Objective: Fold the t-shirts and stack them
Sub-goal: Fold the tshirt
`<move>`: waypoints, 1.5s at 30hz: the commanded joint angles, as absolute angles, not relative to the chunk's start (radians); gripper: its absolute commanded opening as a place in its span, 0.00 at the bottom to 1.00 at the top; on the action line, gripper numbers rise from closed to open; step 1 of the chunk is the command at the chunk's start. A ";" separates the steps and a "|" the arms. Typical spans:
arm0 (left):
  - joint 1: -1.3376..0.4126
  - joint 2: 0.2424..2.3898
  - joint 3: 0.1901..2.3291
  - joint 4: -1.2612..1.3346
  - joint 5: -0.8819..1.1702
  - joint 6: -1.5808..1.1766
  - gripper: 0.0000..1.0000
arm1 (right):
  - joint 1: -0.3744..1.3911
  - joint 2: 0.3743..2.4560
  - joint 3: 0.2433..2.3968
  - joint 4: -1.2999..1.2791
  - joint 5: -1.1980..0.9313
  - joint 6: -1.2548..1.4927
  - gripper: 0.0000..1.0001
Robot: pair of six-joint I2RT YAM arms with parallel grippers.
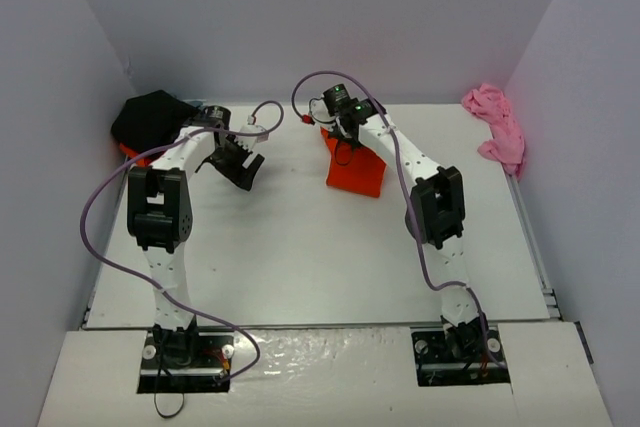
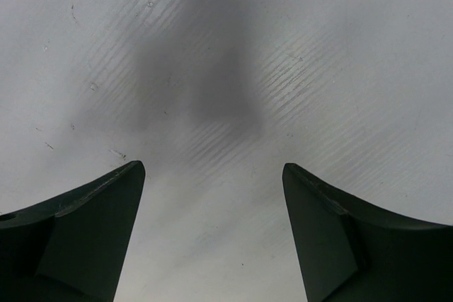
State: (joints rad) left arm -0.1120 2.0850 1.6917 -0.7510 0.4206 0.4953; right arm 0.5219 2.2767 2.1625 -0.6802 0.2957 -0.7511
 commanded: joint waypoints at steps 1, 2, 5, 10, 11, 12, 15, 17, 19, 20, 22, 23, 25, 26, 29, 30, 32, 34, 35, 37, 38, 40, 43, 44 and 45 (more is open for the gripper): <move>-0.114 2.052 1.714 -0.742 0.425 0.509 0.76 | 0.492 2.339 2.273 -0.658 0.329 -0.768 0.00; -0.114 2.052 1.710 -0.742 0.425 0.510 0.76 | 0.490 2.352 2.283 -0.656 0.325 -0.769 0.00; -0.114 2.052 1.701 -0.738 0.425 0.512 0.76 | 0.489 2.350 2.288 -0.652 0.303 -0.754 0.00; -0.112 2.060 1.698 -0.733 0.422 0.512 0.76 | 0.512 2.250 2.180 -0.607 0.296 -0.724 0.00; -0.113 2.060 1.699 -0.733 0.423 0.511 0.76 | 0.520 2.227 2.156 -0.598 0.299 -0.720 0.00; -0.114 2.060 1.699 -0.733 0.424 0.511 0.76 | 0.531 2.202 2.130 -0.589 0.302 -0.717 0.00; -0.114 2.051 1.696 -0.732 0.429 0.508 0.76 | 0.582 2.112 2.037 -0.580 0.325 -0.708 0.00; -0.115 2.038 1.688 -0.731 0.431 0.508 0.76 | 0.626 2.056 1.982 -0.580 0.345 -0.701 0.00; -0.114 2.027 1.681 -0.729 0.432 0.508 0.76 | 0.669 2.001 1.929 -0.580 0.358 -0.685 0.00; -0.114 2.018 1.678 -0.729 0.433 0.508 0.76 | 0.698 1.966 1.896 -0.580 0.369 -0.676 0.00; -0.114 2.005 1.674 -0.729 0.435 0.508 0.76 | 0.743 1.915 1.850 -0.586 0.388 -0.662 0.00; -0.114 1.998 1.672 -0.730 0.437 0.508 0.76 | 0.764 1.883 1.828 -0.590 0.399 -0.647 0.00; -0.115 1.983 1.664 -0.729 0.440 0.509 0.76 | 0.804 1.845 1.790 -0.615 0.403 -0.615 0.00; -0.115 1.974 1.659 -0.728 0.440 0.509 0.76 | 0.821 1.832 1.772 -0.629 0.404 -0.602 0.00; -0.115 1.948 1.644 -0.724 0.440 0.509 0.76 | 0.864 1.799 1.728 -0.675 0.403 -0.559 0.00; -0.115 1.941 1.639 -0.722 0.442 0.509 0.76 | 0.886 1.785 1.712 -0.698 0.392 -0.534 0.00; -0.115 1.930 1.630 -0.718 0.445 0.509 0.76 | 0.920 1.749 1.683 -0.723 0.374 -0.494 0.00; -0.114 1.919 1.623 -0.717 0.445 0.511 0.76 | 0.947 1.727 1.658 -0.744 0.352 -0.471 0.00; -0.114 1.914 1.618 -0.716 0.445 0.511 0.76 | 0.950 1.713 1.642 -0.752 0.330 -0.465 0.00; -0.115 1.911 1.614 -0.716 0.445 0.512 0.76 | 0.946 1.698 1.626 -0.755 0.301 -0.462 0.00; -0.115 1.911 1.612 -0.716 0.444 0.513 0.76 | 0.947 1.694 1.622 -0.759 0.282 -0.463 0.00; -0.115 1.914 1.609 -0.714 0.441 0.514 0.76 | 0.950 1.696 1.625 -0.769 0.248 -0.463 0.00; -0.114 1.926 1.616 -0.716 0.440 0.513 0.76 | 0.956 1.722 1.676 -0.785 0.238 -0.470 0.00; -0.114 1.930 1.619 -0.715 0.439 0.512 0.76 | 0.956 1.739 1.686 -0.785 0.250 -0.482 0.00; -0.114 1.935 1.621 -0.714 0.439 0.511 0.76 | 0.956 1.756 1.696 -0.785 0.261 -0.494 0.00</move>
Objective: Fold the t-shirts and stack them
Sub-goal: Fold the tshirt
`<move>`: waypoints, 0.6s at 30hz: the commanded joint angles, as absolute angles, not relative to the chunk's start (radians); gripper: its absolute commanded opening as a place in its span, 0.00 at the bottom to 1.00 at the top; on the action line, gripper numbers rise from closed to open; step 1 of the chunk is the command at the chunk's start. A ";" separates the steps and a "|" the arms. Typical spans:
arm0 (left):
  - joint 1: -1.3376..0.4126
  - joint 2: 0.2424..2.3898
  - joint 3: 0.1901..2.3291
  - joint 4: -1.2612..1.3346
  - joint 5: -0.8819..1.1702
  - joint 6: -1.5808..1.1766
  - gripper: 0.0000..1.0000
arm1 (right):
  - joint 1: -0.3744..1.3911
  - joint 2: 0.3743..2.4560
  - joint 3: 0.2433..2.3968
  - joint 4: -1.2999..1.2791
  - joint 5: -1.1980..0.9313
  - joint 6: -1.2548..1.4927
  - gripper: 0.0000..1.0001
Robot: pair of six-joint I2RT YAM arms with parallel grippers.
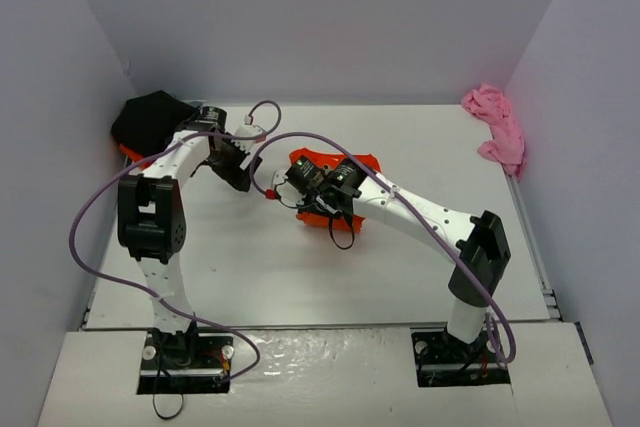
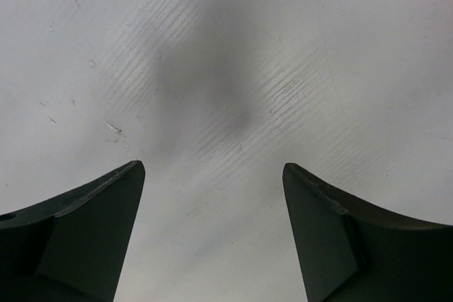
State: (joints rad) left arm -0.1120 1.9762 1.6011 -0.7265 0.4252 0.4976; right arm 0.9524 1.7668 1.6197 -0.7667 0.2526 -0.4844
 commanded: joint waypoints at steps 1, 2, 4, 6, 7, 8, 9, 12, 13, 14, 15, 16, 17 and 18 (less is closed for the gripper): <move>-0.114 1.942 1.625 -0.714 0.439 0.510 0.76 | 0.949 1.778 1.707 -0.784 0.273 -0.511 0.00; -0.115 1.949 1.630 -0.715 0.439 0.508 0.76 | 0.940 1.802 1.719 -0.783 0.285 -0.529 0.00; -0.115 1.956 1.636 -0.714 0.439 0.506 0.76 | 0.909 1.846 1.749 -0.776 0.290 -0.546 0.00; -0.114 1.964 1.639 -0.713 0.440 0.505 0.76 | 0.866 1.891 1.795 -0.754 0.284 -0.578 0.00; -0.114 1.966 1.637 -0.712 0.440 0.506 0.76 | 0.850 1.908 1.813 -0.747 0.284 -0.589 0.00; -0.115 1.967 1.633 -0.708 0.440 0.506 0.76 | 0.825 1.934 1.840 -0.735 0.290 -0.599 0.00; -0.115 1.968 1.632 -0.707 0.441 0.507 0.76 | 0.809 1.955 1.860 -0.720 0.296 -0.609 0.00; -0.115 1.977 1.635 -0.708 0.444 0.508 0.76 | 0.760 2.040 1.938 -0.693 0.294 -0.629 0.00; -0.114 1.979 1.638 -0.712 0.444 0.509 0.76 | 0.747 2.076 1.960 -0.692 0.292 -0.633 0.00; -0.114 1.980 1.639 -0.714 0.445 0.511 0.76 | 0.734 2.102 1.983 -0.687 0.293 -0.639 0.00; -0.114 1.978 1.638 -0.715 0.445 0.513 0.76 | 0.723 2.119 2.001 -0.679 0.295 -0.644 0.00; -0.114 1.976 1.635 -0.716 0.444 0.514 0.76 | 0.716 2.139 2.012 -0.672 0.293 -0.647 0.00; -0.115 1.974 1.632 -0.714 0.443 0.516 0.76 | 0.707 2.161 2.024 -0.662 0.288 -0.654 0.00; -0.114 1.974 1.629 -0.712 0.442 0.517 0.76 | 0.703 2.183 2.032 -0.659 0.283 -0.660 0.00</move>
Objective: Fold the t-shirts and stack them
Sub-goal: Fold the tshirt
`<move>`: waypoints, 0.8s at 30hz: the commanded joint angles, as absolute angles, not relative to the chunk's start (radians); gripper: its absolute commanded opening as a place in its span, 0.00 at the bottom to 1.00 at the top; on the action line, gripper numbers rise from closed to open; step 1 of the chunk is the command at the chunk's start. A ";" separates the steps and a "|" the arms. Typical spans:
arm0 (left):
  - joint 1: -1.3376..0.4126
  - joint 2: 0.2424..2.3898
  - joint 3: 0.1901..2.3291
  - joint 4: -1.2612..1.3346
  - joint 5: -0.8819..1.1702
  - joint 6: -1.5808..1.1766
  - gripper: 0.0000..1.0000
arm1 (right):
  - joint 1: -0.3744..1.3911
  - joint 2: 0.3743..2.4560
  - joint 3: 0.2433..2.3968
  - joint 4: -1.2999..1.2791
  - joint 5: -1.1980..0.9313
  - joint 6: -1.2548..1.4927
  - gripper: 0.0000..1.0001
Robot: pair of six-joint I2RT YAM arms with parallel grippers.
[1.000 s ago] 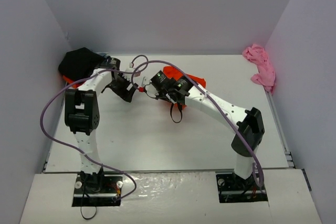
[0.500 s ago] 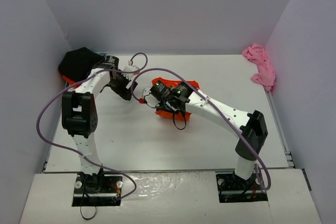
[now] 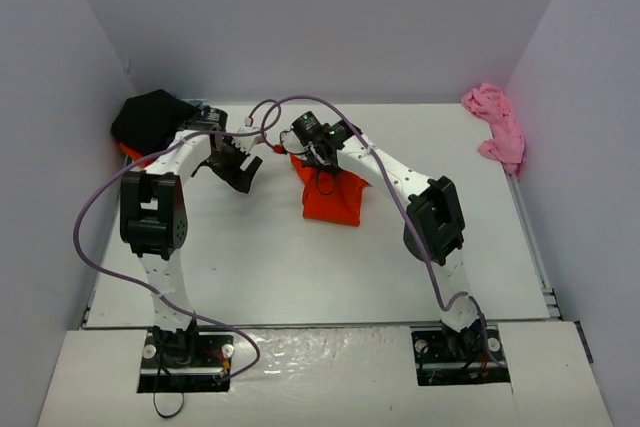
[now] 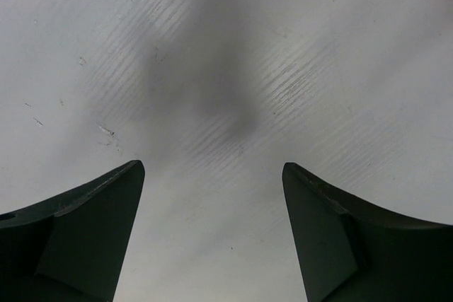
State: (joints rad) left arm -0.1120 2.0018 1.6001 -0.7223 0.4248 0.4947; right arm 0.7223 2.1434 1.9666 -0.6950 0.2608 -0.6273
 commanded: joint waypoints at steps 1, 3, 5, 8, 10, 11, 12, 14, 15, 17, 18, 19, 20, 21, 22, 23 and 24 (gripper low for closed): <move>-0.114 1.974 1.629 -0.712 0.440 0.518 0.76 | 0.699 2.186 2.042 -0.653 0.282 -0.665 0.00; -0.114 1.979 1.629 -0.713 0.437 0.520 0.77 | 0.680 2.239 2.088 -0.643 0.289 -0.673 0.00; -0.115 1.986 1.632 -0.714 0.437 0.520 0.76 | 0.661 2.295 2.129 -0.639 0.293 -0.679 0.00; -0.115 1.996 1.635 -0.713 0.438 0.517 0.76 | 0.635 2.358 2.189 -0.637 0.285 -0.694 0.00; -0.115 2.004 1.637 -0.713 0.439 0.517 0.76 | 0.628 2.391 2.212 -0.635 0.298 -0.706 0.00; -0.115 2.008 1.639 -0.714 0.437 0.517 0.76 | 0.624 2.406 2.225 -0.634 0.301 -0.711 0.00; -0.115 2.012 1.643 -0.715 0.436 0.517 0.76 | 0.620 2.421 2.237 -0.632 0.302 -0.716 0.00; -0.115 2.023 1.647 -0.716 0.433 0.517 0.77 | 0.614 2.442 2.252 -0.632 0.302 -0.722 0.00; -0.115 2.027 1.648 -0.716 0.432 0.517 0.76 | 0.610 2.450 2.260 -0.631 0.304 -0.723 0.00; -0.115 2.035 1.652 -0.717 0.431 0.518 0.77 | 0.601 2.461 2.274 -0.631 0.308 -0.723 0.00; -0.114 2.042 1.655 -0.718 0.431 0.518 0.77 | 0.593 2.477 2.284 -0.625 0.311 -0.721 0.01; -0.115 2.045 1.657 -0.718 0.431 0.518 0.77 | 0.588 2.479 2.293 -0.613 0.321 -0.711 0.04; -0.115 2.050 1.663 -0.719 0.433 0.518 0.77 | 0.580 2.498 2.306 -0.587 0.358 -0.703 0.32; -0.115 2.055 1.669 -0.719 0.436 0.517 0.77 | 0.573 2.518 2.319 -0.561 0.395 -0.695 0.60; -0.114 2.060 1.672 -0.719 0.437 0.515 0.76 | 0.566 2.522 2.307 -0.504 0.461 -0.695 0.81; -0.114 2.063 1.675 -0.719 0.438 0.513 0.76 | 0.562 2.521 2.291 -0.449 0.515 -0.703 0.88; -0.115 2.066 1.676 -0.718 0.439 0.511 0.76 | 0.560 2.516 2.272 -0.397 0.561 -0.717 0.88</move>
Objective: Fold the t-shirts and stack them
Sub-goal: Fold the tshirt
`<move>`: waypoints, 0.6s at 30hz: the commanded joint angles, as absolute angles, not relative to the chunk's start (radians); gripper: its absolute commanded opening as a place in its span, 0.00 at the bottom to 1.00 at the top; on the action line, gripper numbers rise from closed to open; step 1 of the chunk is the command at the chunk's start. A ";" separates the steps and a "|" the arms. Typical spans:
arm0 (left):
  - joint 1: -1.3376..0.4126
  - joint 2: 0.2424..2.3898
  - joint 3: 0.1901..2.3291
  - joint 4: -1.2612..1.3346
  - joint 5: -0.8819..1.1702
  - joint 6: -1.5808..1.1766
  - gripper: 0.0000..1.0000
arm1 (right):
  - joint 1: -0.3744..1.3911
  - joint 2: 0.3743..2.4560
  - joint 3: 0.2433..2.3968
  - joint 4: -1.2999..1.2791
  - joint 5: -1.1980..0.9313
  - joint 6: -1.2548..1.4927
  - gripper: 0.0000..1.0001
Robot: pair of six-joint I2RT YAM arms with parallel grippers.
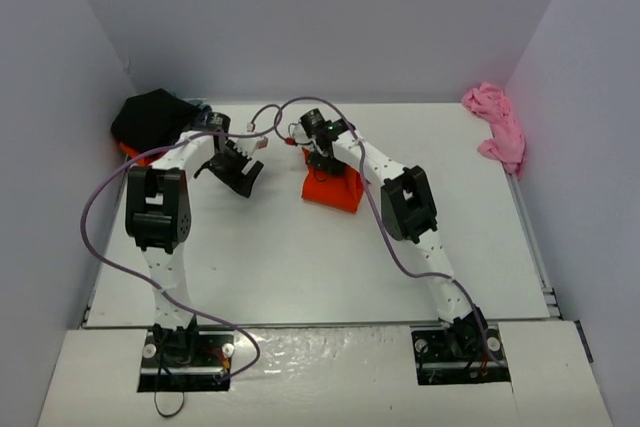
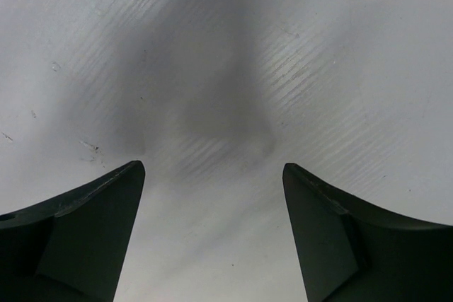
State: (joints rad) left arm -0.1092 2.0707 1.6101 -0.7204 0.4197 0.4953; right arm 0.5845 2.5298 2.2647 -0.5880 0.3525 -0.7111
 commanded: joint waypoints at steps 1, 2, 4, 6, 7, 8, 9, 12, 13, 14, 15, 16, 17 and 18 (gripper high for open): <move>-0.115 2.066 1.676 -0.717 0.439 0.510 0.76 | 0.559 2.507 2.244 -0.324 0.612 -0.727 0.87; -0.115 2.066 1.675 -0.716 0.440 0.509 0.76 | 0.557 2.497 2.215 -0.248 0.664 -0.735 0.85; -0.115 2.063 1.671 -0.715 0.437 0.511 0.76 | 0.555 2.457 2.190 -0.134 0.706 -0.751 0.86; -0.116 2.056 1.662 -0.712 0.438 0.510 0.76 | 0.554 2.420 2.167 -0.078 0.748 -0.763 0.83; -0.116 2.051 1.658 -0.710 0.439 0.509 0.76 | 0.554 2.398 2.158 -0.075 0.748 -0.769 0.79; -0.115 2.045 1.654 -0.708 0.440 0.508 0.76 | 0.556 2.379 2.146 -0.063 0.755 -0.771 0.79; -0.116 2.040 1.650 -0.705 0.440 0.508 0.76 | 0.557 2.355 2.129 -0.055 0.759 -0.771 0.79; -0.116 2.024 1.645 -0.695 0.441 0.504 0.76 | 0.557 2.283 2.067 -0.014 0.762 -0.761 0.77; -0.115 2.020 1.646 -0.693 0.444 0.501 0.76 | 0.557 2.240 2.027 -0.005 0.761 -0.759 0.74; -0.115 2.018 1.648 -0.692 0.447 0.497 0.76 | 0.558 2.211 2.006 0.026 0.759 -0.753 0.73; -0.116 2.016 1.651 -0.693 0.449 0.493 0.76 | 0.559 2.186 1.988 0.045 0.759 -0.748 0.72; -0.116 2.014 1.655 -0.695 0.452 0.490 0.76 | 0.561 2.164 1.971 0.055 0.762 -0.745 0.71; -0.118 2.012 1.657 -0.696 0.453 0.489 0.76 | 0.563 2.142 1.957 0.058 0.759 -0.739 0.65; -0.120 2.009 1.658 -0.696 0.454 0.488 0.76 | 0.565 2.118 1.943 0.060 0.756 -0.733 0.55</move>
State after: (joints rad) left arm -0.1120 2.0956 1.6215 -0.7052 0.4265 0.4938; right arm 0.5572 2.3179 1.9673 -0.0808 0.7028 -0.7591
